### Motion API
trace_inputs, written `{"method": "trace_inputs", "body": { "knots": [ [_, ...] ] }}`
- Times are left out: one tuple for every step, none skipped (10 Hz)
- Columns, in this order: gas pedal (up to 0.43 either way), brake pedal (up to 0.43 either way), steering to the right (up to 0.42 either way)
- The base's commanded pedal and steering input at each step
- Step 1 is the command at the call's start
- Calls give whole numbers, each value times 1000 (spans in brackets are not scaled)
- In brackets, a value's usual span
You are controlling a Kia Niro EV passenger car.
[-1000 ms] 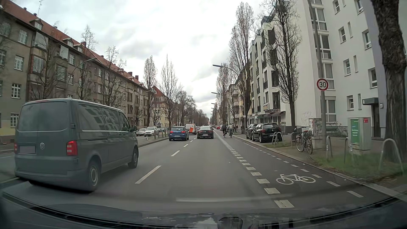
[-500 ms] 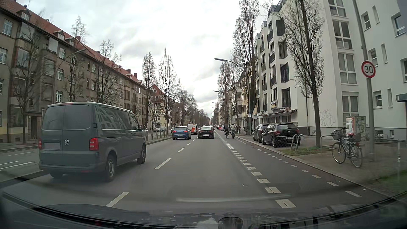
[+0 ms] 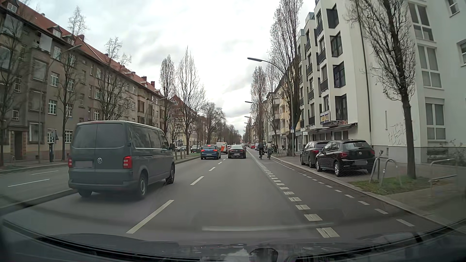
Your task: Follow the waypoints while adhering to traffic rules and regulations
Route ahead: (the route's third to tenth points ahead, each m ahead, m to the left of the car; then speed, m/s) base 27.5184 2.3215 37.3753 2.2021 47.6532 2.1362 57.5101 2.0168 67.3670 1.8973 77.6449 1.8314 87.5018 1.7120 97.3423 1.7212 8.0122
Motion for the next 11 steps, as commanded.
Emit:
{"method": "trace_inputs", "body": {
  "knots": [
    [0,12,-3],
    [8,12,-2],
    [28,12,-2],
    [59,12,-3],
    [79,12,-3],
    [79,12,-2],
    [79,12,-2],
    [87,18,-3],
    [87,12,-2],
    [87,12,-2],
    [79,12,-2]
  ]
}}
